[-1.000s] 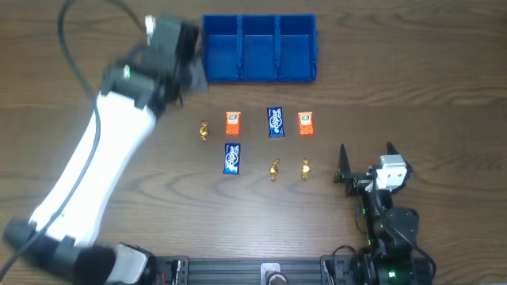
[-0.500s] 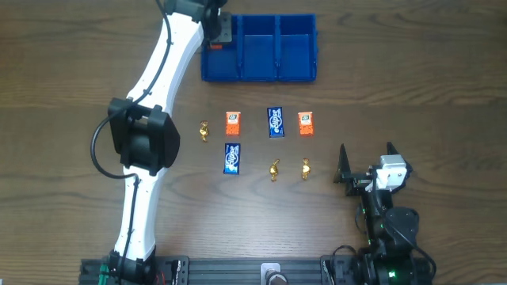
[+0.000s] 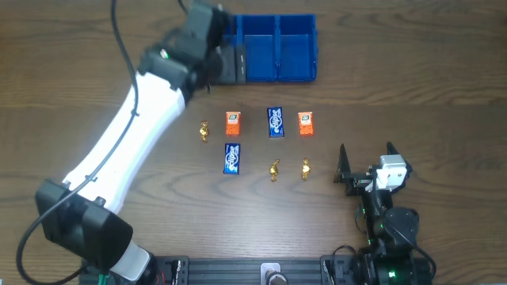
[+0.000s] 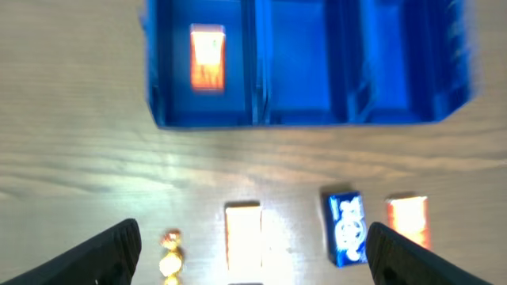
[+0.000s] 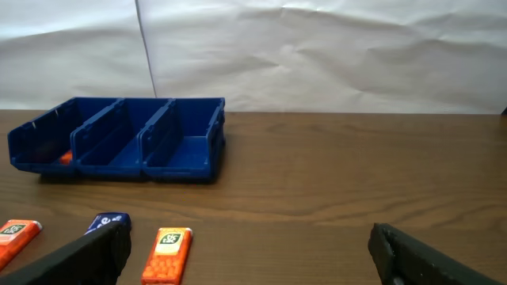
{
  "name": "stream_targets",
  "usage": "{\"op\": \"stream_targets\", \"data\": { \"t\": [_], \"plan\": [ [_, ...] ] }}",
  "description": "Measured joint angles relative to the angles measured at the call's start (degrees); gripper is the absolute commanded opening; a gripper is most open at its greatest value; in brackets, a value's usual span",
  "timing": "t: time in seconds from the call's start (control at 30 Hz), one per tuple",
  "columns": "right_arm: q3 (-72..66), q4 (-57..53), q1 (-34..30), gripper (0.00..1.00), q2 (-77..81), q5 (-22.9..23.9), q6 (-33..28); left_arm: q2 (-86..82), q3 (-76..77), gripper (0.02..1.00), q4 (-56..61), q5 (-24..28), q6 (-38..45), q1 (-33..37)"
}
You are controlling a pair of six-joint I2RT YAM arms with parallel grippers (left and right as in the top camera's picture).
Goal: Sort Candies Into Trays
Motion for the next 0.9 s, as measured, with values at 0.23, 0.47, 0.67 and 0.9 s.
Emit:
{"op": "stream_targets", "data": {
  "t": [0.23, 0.47, 0.67, 0.9],
  "plan": [
    [0.0, -0.04, 0.0, 0.998, 0.0, -0.02, 0.0, 11.54, -13.68, 0.886, 8.26, 0.94, -5.09, -3.91],
    [0.0, -0.04, 0.0, 0.998, 0.0, -0.02, -0.02, 15.32, -13.68, 0.728, 8.46, 2.82, -6.34, -3.91],
    [0.0, -0.04, 0.0, 0.998, 0.0, -0.02, 0.0, 15.93, -13.68, 0.384, 8.48, 3.04, -6.34, -3.93],
    [0.0, -0.04, 0.0, 0.998, 0.0, -0.02, 0.0, 15.93, -13.57, 0.305, 8.46, 3.02, -6.36, -3.96]
  ]
}}
